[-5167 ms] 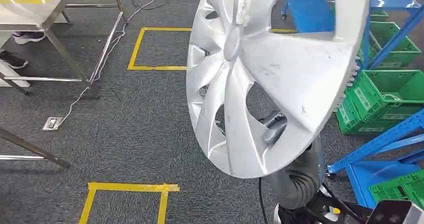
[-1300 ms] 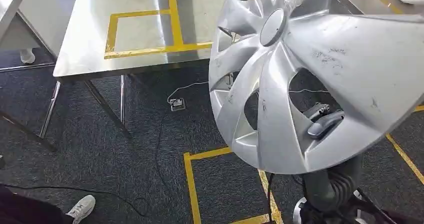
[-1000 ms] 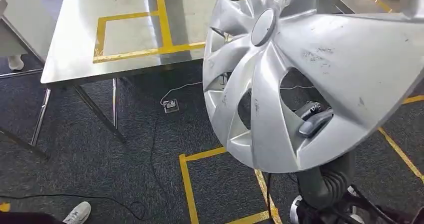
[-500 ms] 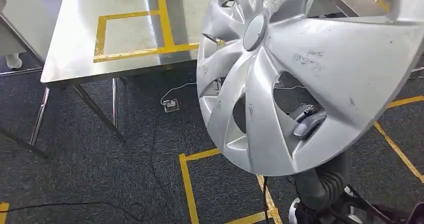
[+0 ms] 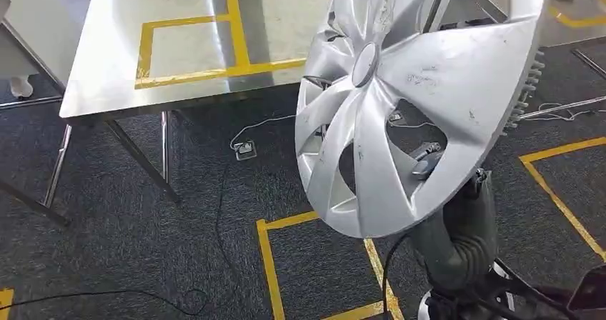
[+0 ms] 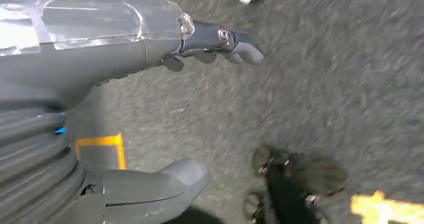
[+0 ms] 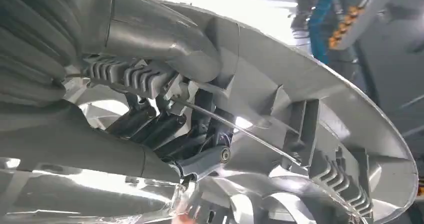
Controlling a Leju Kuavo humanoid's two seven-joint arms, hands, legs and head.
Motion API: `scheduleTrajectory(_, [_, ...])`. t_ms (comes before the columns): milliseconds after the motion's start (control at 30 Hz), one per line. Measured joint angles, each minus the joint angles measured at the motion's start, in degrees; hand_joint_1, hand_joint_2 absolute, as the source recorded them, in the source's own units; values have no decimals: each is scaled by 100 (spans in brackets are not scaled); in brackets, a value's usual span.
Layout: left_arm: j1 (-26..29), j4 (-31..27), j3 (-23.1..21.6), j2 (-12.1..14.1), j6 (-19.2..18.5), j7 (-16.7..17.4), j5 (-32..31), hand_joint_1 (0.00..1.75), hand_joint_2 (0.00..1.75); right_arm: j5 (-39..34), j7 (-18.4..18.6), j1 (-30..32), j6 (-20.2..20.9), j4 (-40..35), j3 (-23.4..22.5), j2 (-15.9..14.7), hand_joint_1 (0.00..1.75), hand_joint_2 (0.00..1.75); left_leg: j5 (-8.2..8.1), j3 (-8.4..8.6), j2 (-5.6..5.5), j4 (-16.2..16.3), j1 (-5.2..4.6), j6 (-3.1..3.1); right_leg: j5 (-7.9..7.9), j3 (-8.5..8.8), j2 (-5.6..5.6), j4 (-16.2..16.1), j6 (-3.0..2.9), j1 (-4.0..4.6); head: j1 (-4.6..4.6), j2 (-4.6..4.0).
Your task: Take the parts from the cabinet and place them on the table.
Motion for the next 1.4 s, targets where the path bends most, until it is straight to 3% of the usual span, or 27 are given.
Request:
scheduleTrajectory(133, [1,0,0,-20,-7,-27,-52,0,175,109,-3,77,-89,-201,-22,-81,175,175,-5,0,-1,0,0,7,-1,0,0,0,1,0,0,0])
scheduleTrajectory(400, [-8,-2,0,197,151,-658,282,0,175,-151,-569,-128,247,-260,-9,-74,175,175,-6,3,10,-1,5,7,-3,2,0,1,2,2,-4,0])
scheduleTrajectory(1000, [-8,-2,2,367,282,-780,481,0,175,-286,-756,-226,249,-223,37,-70,175,175,-9,2,25,2,-1,10,-2,4,3,-3,3,0,-2,0])
scheduleTrajectory(1033, [-9,-2,2,380,289,-752,455,0,175,-273,-800,-188,219,-223,37,-70,175,175,-32,-1,24,25,-29,57,3,9,2,-31,48,-21,-7,0])
scheduleTrajectory(1133, [-10,-2,0,409,289,-713,418,0,175,-249,-861,-162,190,-214,33,-70,175,175,-25,14,28,-6,-33,78,5,19,14,-48,81,-27,-33,0])
scheduleTrajectory(1167, [-11,0,2,398,289,-711,413,0,175,-247,-864,-153,190,-214,31,-70,175,175,19,84,41,-103,33,108,-29,19,9,-32,101,-10,-39,0])
scheduleTrajectory(1200, [-10,-2,2,398,289,-711,413,0,175,-245,-864,-142,184,-214,28,-68,175,175,27,135,48,-151,44,118,-113,-2,-66,78,123,-7,-15,0])
scheduleTrajectory(1233, [-8,-2,2,398,289,-711,411,0,175,-245,-864,-145,184,-212,28,-68,175,175,26,158,75,-165,51,126,-317,-162,-117,409,143,-23,33,0])
scheduleTrajectory(1300, [-5,-2,0,406,289,-708,409,0,175,-245,-872,-131,182,-197,28,-68,175,175,1,172,123,-164,54,128,-698,-642,-161,1310,199,-76,74,0])
scheduleTrajectory(1333, [-4,-2,2,409,286,-724,400,0,175,-252,-899,-111,182,-194,28,-65,175,175,-27,178,134,-163,55,118,-748,-838,-180,1620,228,-100,76,0])
scheduleTrajectory(1367, [-3,-2,0,409,271,-757,391,0,175,-263,-938,-69,177,-186,28,-68,175,175,-55,199,139,-163,59,101,-654,-885,-198,1651,249,-124,83,0])
scheduleTrajectory(1400, [-3,-2,0,409,256,-794,374,0,175,-276,-975,-41,175,-170,28,-68,175,175,-87,230,138,-163,64,78,-448,-826,-204,1465,263,-147,87,0])
